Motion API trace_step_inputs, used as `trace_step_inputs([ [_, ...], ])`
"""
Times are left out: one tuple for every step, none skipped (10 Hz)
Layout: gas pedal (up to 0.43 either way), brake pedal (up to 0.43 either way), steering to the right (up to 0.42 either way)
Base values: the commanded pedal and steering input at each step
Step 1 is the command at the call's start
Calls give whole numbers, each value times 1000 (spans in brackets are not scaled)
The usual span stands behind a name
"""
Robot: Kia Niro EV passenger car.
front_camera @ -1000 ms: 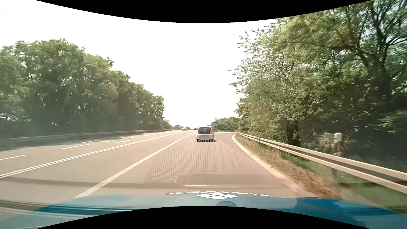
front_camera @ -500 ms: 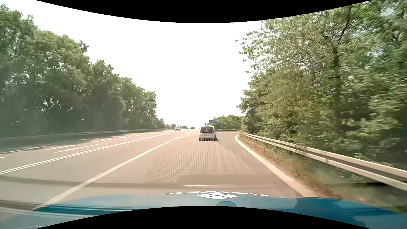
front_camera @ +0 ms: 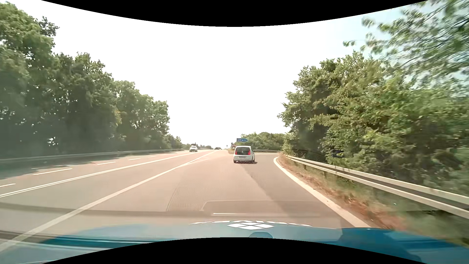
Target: Follow the waypoints while adhering to traffic rules and regulations
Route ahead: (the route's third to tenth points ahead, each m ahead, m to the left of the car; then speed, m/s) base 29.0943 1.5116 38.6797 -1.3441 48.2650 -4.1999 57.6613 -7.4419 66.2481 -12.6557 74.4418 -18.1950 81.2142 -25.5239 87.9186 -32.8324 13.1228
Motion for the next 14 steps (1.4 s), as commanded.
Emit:
trace_step_inputs([
  [67, 0, 16],
  [67, 0, 17],
  [67, 0, 17],
  [67, 0, 18],
  [67, 0, 19],
  [67, 0, 21],
  [79, 0, 23],
  [98, 0, 25],
  [98, 0, 29],
  [98, 0, 30],
  [98, 0, 30],
  [98, 0, 31],
  [110, 0, 32],
  [130, 0, 32],
])
